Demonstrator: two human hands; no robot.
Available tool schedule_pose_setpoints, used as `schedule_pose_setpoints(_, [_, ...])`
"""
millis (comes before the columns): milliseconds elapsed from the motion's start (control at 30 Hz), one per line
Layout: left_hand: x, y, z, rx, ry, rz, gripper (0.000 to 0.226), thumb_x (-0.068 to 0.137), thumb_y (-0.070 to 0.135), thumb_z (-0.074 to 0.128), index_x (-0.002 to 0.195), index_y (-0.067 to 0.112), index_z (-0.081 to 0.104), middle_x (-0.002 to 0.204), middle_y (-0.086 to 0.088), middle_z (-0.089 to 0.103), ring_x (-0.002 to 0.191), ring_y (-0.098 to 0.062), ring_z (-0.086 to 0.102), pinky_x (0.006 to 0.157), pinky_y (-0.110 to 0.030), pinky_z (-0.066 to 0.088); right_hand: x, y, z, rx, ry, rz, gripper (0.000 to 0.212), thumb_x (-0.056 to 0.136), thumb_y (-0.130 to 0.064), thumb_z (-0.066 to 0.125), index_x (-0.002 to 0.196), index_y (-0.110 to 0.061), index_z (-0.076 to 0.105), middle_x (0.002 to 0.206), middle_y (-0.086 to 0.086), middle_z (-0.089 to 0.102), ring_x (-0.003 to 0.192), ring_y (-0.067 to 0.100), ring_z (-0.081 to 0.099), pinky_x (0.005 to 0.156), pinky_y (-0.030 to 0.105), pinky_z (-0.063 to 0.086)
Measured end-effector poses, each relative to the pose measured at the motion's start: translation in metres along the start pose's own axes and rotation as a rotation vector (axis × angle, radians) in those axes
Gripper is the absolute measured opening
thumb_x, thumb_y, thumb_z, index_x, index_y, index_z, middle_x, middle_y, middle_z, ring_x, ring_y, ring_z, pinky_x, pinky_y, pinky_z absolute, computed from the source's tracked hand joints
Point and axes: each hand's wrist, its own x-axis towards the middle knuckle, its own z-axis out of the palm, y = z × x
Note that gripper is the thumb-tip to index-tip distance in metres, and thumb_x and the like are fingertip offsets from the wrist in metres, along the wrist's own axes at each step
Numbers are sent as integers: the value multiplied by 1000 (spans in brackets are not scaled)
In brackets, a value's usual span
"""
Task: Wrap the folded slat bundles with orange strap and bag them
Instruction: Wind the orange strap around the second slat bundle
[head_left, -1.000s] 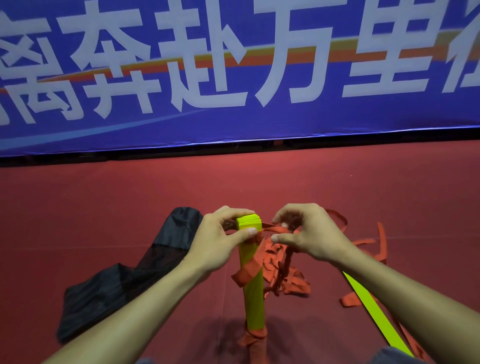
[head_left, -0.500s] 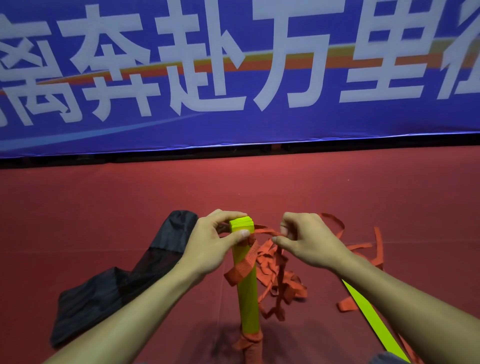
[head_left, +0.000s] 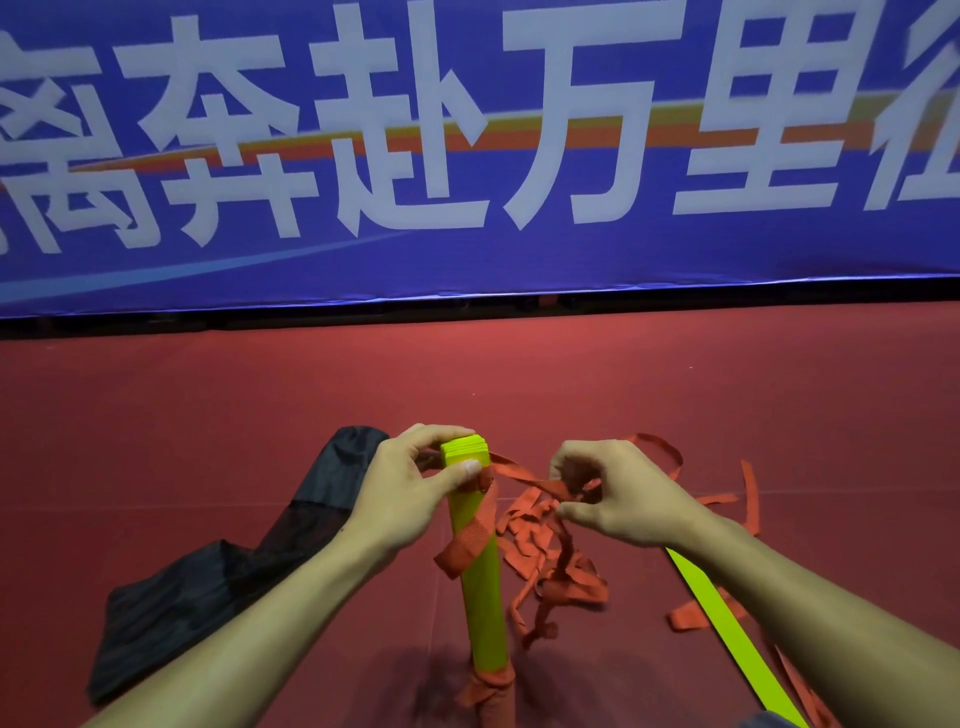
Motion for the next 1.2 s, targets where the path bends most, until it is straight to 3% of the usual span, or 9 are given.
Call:
schedule_pose_setpoints(133, [1,-1,-2,3,4,-23,30,82,5,79,95,31,75,101,1,72,96,-18,71,92,-41,56,0,2,0,-112,47,32,38,78,-21,80,63,-30,45,61,-4,57,58,8,48,56,18,37])
schedule_pose_setpoints(267, [0,0,-1,-1,-18,-29,29,82,5,78,96,29,74,104,0,72,98,-18,70,93,-40,56,0,-4,1,-84,140,15,39,69,-6,70,55,-24,38,66,-4,60,59,8,53,58,26,39])
schedule_pose_setpoints(400, [0,0,0,-18,-33,-28,29,82,5,78,97,31,74,106,-1,73,100,-20,70,92,-38,55,-3,-10,9,306,121,68,40,73,11,68,58,-14,42,72,5,68,49,3,55,47,17,40])
schedule_pose_setpoints(600, [-2,4,1,-52,-66,-51,30,83,1,76,100,26,74,108,-4,72,100,-17,70,91,-31,55,-5,-19,11,712,188,137,16,86,-11,72,83,-5,58,60,9,59,55,20,61,50,24,41])
schedule_pose_setpoints(700, [-4,9,4,-53,-105,-48,29,83,0,75,102,22,74,107,-3,71,98,-13,70,89,-29,56,-1,-13,14,458,100,156,26,80,-13,80,102,-16,65,59,6,53,49,9,52,48,25,39])
schedule_pose_setpoints(800, [-4,9,4,-49,-116,-47,28,83,1,76,103,20,75,106,-3,70,98,-14,70,90,-30,56,1,-8,12,120,6,101,8,85,-22,75,86,-18,70,53,-3,57,44,3,50,49,17,37])
schedule_pose_setpoints(900, [-2,6,4,-47,-84,-41,29,83,1,76,101,24,74,107,-3,71,100,-17,70,91,-34,56,0,-3,12,61,37,61,23,85,-29,75,70,-14,68,56,0,60,50,3,50,50,17,35])
schedule_pose_setpoints(1067, [1,1,2,-33,-31,-39,30,82,1,77,98,26,74,107,-8,72,98,-21,71,89,-34,56,0,8,17,109,-48,74,14,89,-29,69,78,-21,68,71,8,66,63,21,58,64,37,47])
schedule_pose_setpoints(1200, [2,-1,-3,-41,-9,-49,32,82,-1,77,96,28,74,102,-4,73,93,-17,72,82,-26,54,-2,18,9,166,-102,94,8,89,-24,69,82,-22,70,71,1,67,63,7,57,66,35,48])
